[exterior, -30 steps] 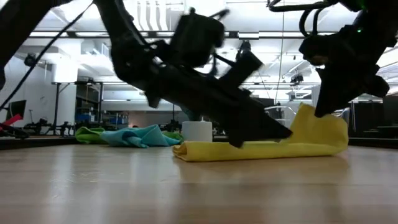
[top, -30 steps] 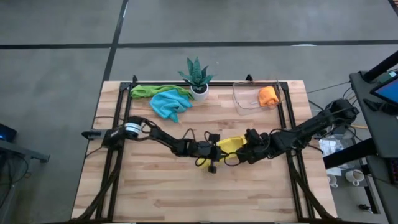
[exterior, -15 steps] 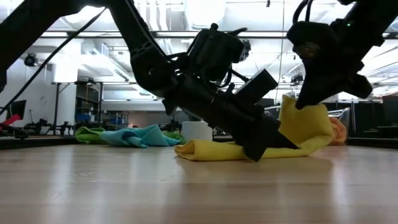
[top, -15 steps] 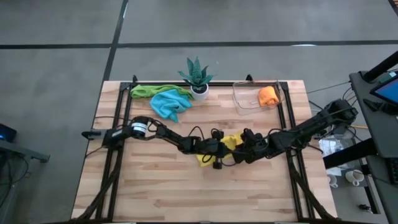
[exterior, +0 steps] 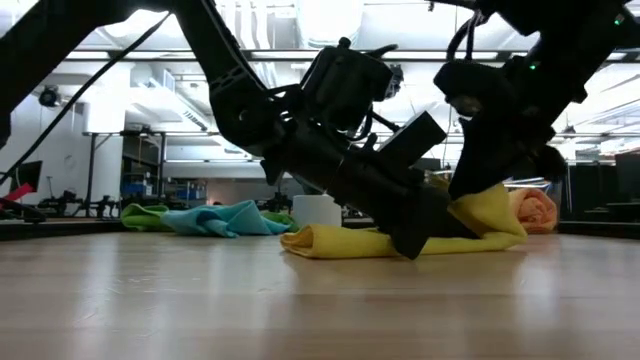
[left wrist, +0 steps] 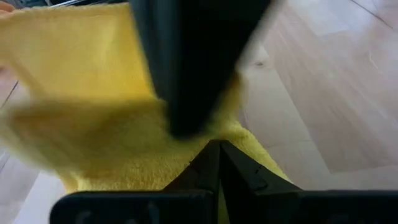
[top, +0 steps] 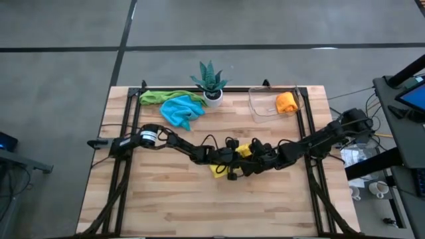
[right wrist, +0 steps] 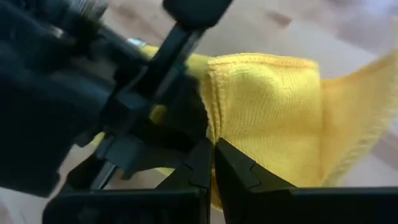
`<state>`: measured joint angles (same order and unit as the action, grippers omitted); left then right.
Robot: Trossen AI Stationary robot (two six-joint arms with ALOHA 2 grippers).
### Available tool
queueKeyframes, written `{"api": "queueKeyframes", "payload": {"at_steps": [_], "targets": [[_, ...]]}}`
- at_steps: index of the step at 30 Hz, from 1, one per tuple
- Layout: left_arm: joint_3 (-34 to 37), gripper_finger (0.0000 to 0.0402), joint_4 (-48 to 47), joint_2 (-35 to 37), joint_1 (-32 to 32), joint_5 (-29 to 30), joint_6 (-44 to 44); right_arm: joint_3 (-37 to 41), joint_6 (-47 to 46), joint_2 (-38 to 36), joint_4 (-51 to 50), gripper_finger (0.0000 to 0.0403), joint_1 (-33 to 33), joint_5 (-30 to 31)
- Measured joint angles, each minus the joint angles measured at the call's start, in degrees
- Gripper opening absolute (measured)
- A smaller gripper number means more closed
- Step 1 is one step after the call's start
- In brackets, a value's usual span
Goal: Roll microfiber towels into tight, uniform cylinder then place into a basket
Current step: Roll the yellow microfiber cloth
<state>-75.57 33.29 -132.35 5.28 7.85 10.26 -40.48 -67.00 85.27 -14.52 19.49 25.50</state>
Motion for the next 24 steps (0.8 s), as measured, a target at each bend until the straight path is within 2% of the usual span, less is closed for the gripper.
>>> {"api": "queueKeyframes", "payload": {"at_steps": [6,10,17,20,24], "targets": [[0.1,0.0,0.0,0.0,0.0,0.2,0.0,0.1,0.5,2.5,0.6,0.0008,0.0,-2.8],[0.1,0.0,0.1,0.0,0.0,0.3,0.0,-0.1,3.9,3.4,2.3,0.0009,0.0,-4.0],[0.2,0.0,0.5,0.0,0.0,0.4,0.0,-0.6,6.0,1.6,3.9,0.0012,0.0,-3.8],[0.2,0.0,0.6,0.0,0.0,0.4,0.0,-0.6,7.4,0.4,5.0,0.0034,0.1,-4.1],[0.2,0.0,0.5,0.0,0.0,0.4,0.0,-0.9,8.5,-0.6,5.5,0.0086,0.1,-5.4]]}}
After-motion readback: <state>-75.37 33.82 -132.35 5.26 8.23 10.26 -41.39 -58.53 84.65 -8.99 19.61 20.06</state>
